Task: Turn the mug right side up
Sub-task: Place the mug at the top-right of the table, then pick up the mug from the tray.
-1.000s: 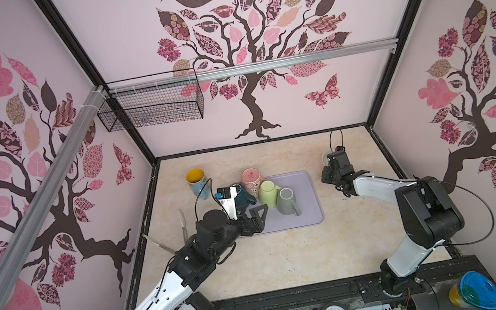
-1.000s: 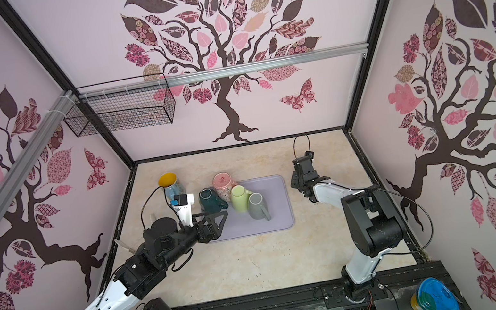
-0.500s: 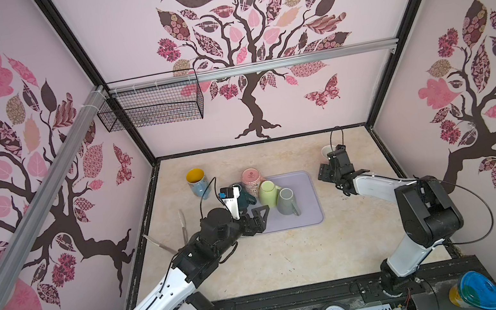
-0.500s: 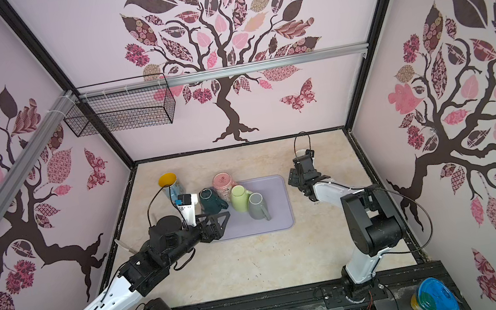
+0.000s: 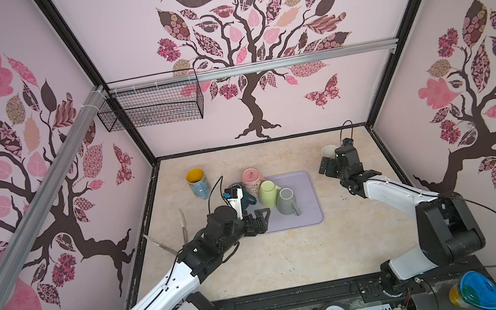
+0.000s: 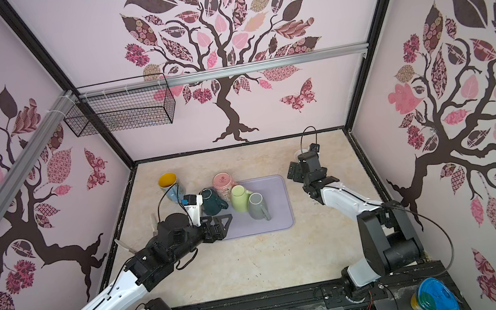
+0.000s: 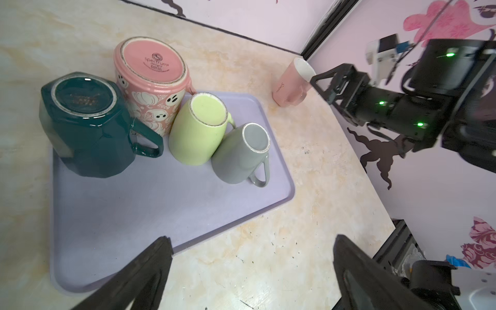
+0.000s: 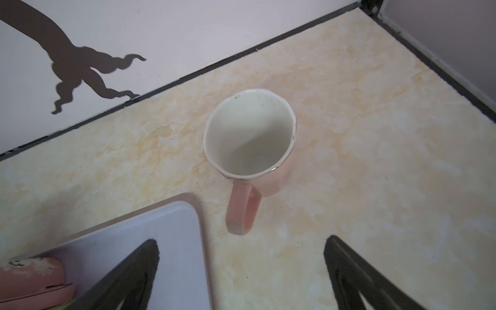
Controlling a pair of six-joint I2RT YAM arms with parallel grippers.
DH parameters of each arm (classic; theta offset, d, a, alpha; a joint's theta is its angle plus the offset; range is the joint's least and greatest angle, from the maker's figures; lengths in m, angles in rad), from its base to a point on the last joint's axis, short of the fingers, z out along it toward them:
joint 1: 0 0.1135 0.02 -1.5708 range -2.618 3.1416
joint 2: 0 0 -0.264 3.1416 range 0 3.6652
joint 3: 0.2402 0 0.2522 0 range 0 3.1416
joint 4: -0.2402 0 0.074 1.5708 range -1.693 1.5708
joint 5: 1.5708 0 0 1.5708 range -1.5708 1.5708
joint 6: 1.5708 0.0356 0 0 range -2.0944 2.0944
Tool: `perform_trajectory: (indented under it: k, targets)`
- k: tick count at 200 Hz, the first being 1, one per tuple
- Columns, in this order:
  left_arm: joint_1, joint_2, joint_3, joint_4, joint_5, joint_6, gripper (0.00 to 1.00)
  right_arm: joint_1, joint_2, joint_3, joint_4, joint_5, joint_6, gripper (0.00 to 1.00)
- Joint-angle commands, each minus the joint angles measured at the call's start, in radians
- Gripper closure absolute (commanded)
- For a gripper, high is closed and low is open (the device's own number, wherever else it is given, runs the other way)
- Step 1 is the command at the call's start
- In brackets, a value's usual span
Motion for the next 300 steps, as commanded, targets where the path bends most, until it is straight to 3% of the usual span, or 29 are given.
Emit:
perform_trajectory:
  k: [1,71,110,182,221,263,300]
  targets:
    - [0.005,0.012,0.051,-0.02,-0.007,0.01,0.02,-0.007,-0.113,-0.04,-0.041,-0.002,0.007,0.01]
    - [0.005,0.061,0.077,-0.082,-0.046,0.032,0.02,-0.006,-0.444,-0.208,-0.167,-0.112,0.002,0.01]
    - [0.005,0.099,0.067,-0.085,-0.024,0.032,0.02,-0.007,-0.534,-0.298,-0.192,-0.149,0.017,0.0]
    - [0.005,0.17,0.046,-0.052,-0.046,0.064,0.02,-0.007,-0.543,-0.354,-0.237,-0.225,0.028,0.0]
    - [0.004,0.184,-0.013,0.058,-0.051,0.078,0.02,0.001,-0.52,-0.391,-0.207,-0.409,0.083,0.0]
    - [0.007,0.176,-0.091,0.194,-0.07,0.102,0.02,0.196,-0.447,-0.364,-0.192,-0.362,0.099,0.0]
    - [0.006,0.157,-0.141,0.266,-0.073,0.129,0.02,0.223,-0.363,-0.318,-0.17,-0.393,0.054,0.05]
